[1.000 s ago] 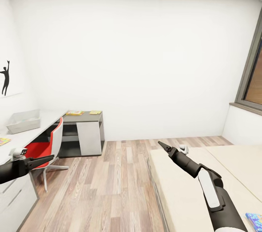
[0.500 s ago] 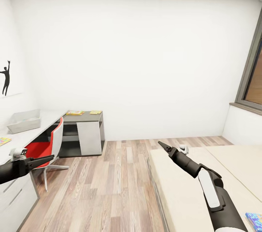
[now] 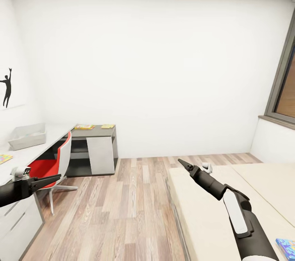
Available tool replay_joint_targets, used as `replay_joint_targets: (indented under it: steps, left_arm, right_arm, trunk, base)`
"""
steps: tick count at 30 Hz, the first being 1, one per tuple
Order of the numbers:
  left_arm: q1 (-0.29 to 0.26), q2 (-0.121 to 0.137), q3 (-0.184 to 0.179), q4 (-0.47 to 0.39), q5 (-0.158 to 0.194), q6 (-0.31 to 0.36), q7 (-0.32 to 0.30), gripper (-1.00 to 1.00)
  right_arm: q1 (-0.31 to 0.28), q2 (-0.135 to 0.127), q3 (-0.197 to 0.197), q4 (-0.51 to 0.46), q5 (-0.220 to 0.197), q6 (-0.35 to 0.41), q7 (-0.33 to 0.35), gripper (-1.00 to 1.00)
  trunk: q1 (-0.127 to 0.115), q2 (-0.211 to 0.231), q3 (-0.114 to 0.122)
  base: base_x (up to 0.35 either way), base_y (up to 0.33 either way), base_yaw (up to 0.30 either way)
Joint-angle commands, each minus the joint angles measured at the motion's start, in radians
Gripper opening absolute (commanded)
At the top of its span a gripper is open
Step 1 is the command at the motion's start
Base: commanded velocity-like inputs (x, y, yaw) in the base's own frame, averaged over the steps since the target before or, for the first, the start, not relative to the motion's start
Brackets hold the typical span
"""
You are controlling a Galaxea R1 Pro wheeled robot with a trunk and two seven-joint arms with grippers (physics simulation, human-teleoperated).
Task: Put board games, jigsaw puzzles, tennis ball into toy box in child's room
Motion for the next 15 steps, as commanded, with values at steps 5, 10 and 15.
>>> replay_joint_targets:
  steps: [5, 10, 15]
  left_arm:
    - [0.000, 0.000, 0.000, 0.000, -0.001, 0.011, -0.005, 1.00]
    - [0.000, 0.000, -0.001, 0.000, -0.001, 0.011, -0.005, 1.00]
    - [0.000, 0.001, 0.000, 0.000, -0.001, 0.011, -0.005, 1.00]
  right_arm:
    - [0.000, 0.001, -0.002, 0.000, -0.004, 0.007, 0.003, 1.00]
    - [0.000, 0.003, -0.002, 0.000, -0.004, 0.007, 0.002, 1.00]
    - [0.000, 0.003, -0.002, 0.000, -0.004, 0.007, 0.002, 1.00]
  trunk:
    - [0.000, -0.001, 0.000]
    - [0.000, -0.001, 0.000]
    - [0.000, -0.001, 0.000]
  base:
    - [0.000, 0.000, 0.001]
    - [0.000, -0.013, 0.123]
    - [0.000, -0.077, 0.227]
